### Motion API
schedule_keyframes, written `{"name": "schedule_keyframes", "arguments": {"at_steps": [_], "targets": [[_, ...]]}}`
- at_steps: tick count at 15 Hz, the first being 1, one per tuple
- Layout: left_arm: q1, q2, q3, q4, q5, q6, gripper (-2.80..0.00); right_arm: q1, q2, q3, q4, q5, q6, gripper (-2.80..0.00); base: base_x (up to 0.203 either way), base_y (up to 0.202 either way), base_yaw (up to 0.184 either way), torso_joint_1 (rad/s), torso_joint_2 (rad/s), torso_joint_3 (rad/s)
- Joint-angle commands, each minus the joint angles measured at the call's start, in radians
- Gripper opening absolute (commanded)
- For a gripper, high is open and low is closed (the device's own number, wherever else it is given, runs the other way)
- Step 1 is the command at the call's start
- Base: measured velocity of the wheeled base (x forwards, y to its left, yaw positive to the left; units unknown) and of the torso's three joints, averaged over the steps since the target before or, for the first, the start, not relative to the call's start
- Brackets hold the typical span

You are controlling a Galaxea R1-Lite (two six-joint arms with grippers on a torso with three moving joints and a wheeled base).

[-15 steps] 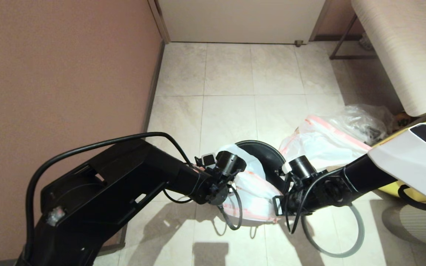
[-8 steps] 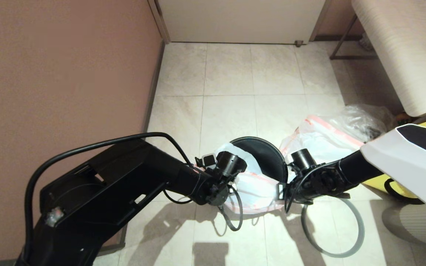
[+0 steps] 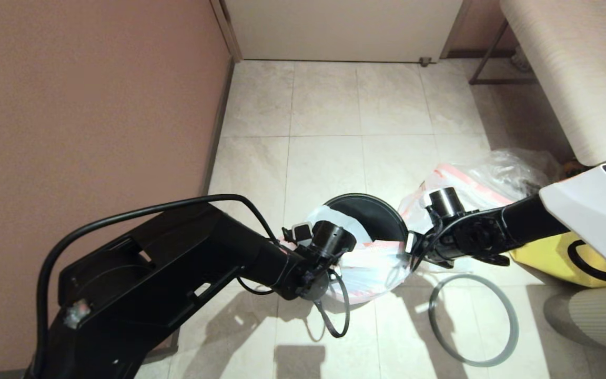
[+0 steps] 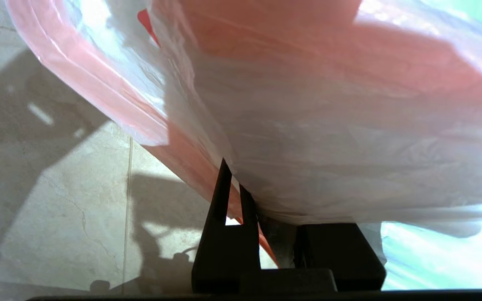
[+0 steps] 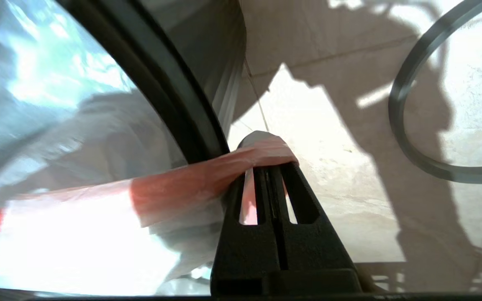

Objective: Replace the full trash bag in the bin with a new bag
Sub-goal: Put the new garbage bag on the trash can

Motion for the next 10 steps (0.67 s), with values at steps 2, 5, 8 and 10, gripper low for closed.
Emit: {"name": "schedule_keyframes", "arguments": {"at_steps": [2,5,8,10], "targets": [[-0.004,0.001,0.003,-0.001,0.002,-0.002,-2.80,0.005,-0.034,-0.009,-0.005,0.004,0.033,-2.80,0.000,0.000,0.000,0.000,0.00,0.000],[-0.002,0.001,0.003,-0.002,0.002,-0.002,-2.80,0.009,-0.051,-0.001,0.001,0.001,0.077,-2.80,0.000,0.000,0.000,0.000,0.00,0.000],[-0.007,-0.001,0.004,-0.004,0.002,-0.002,-2.80,0.026,-0.052,0.028,0.000,-0.070,0.122,-2.80,0.000,0.000,0.000,0.000,0.00,0.000],[-0.016,-0.002,0.015,-0.014,0.002,-0.001,-2.80,0.032,-0.044,0.019,-0.008,-0.068,0.163,-2.80,0.000,0.000,0.000,0.000,0.00,0.000]]}}
